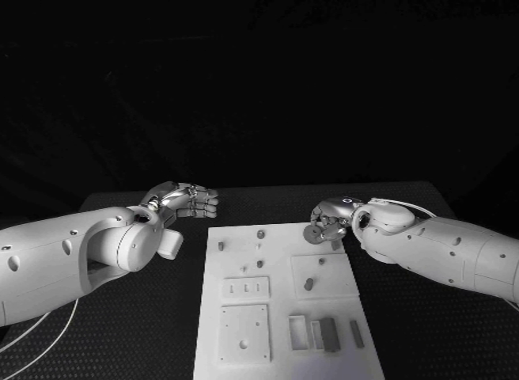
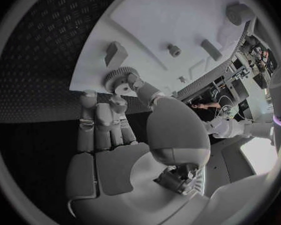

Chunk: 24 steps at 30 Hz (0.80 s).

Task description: Assemble the parts on the task board

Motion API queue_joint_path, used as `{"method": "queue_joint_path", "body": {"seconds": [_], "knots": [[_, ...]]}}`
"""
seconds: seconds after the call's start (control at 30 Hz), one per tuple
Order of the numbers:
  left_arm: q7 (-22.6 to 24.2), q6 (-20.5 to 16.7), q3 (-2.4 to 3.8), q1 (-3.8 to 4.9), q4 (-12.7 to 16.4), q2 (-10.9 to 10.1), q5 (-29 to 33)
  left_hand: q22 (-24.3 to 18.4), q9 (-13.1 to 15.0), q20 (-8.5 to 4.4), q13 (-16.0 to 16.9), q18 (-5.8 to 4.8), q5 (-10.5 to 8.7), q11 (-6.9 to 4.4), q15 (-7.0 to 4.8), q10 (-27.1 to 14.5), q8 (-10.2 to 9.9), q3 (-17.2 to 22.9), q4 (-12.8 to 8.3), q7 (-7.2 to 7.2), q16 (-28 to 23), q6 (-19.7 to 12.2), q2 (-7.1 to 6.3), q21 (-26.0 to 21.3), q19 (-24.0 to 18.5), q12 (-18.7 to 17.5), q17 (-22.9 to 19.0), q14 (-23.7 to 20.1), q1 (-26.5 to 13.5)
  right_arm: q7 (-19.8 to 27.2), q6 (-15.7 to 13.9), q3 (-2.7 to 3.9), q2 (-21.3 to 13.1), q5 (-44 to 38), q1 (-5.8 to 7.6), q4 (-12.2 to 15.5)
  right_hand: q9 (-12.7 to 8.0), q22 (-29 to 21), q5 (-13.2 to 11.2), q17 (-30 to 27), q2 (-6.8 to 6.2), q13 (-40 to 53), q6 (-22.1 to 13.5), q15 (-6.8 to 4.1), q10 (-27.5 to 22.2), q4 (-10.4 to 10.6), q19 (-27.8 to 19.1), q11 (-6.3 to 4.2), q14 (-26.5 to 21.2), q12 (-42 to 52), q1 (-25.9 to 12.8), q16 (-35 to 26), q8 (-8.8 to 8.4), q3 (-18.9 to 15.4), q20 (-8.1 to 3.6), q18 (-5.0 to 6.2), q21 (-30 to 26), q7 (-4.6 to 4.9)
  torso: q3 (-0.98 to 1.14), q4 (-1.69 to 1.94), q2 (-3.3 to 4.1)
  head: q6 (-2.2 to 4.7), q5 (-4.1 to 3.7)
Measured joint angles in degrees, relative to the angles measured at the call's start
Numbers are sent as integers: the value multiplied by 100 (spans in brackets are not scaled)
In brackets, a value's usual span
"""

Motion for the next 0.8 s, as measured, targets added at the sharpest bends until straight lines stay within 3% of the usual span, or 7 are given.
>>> {"method": "queue_joint_path", "body": {"seconds": [0.27,0.63,0.8], "knots": [[-1,1,0,0,2,0,-3,0,0,0,0,0,0,0,0,0,0,0,0,0,0,0,0,0,0,0,5,0,0,59,-31,31,95,13,-39,-130,15,0,0,-1,62,-7,11,-13,11,-15,0,8,15,0,-64,21,50,-16,1,0,0,-11,5,-2,0,-14,5],[-4,1,1,0,24,-10,-4,6,0,0,0,-1,0,0,0,0,0,0,0,0,0,0,0,0,0,-22,14,0,0,149,-94,12,175,52,-51,-255,15,0,0,-7,106,-19,12,-11,15,-15,-1,7,15,0,-108,21,61,-16,2,1,0,-12,-2,4,4,-29,12],[-5,1,1,0,40,-23,-5,5,0,0,0,0,0,0,0,0,0,0,0,0,0,0,0,0,0,-22,14,0,0,176,-89,9,172,75,-53,-259,13,0,-1,-49,247,-31,12,-44,-8,-35,-25,-17,-20,0,-148,21,127,1,3,2,0,-12,-4,4,3,-45,18]]}}
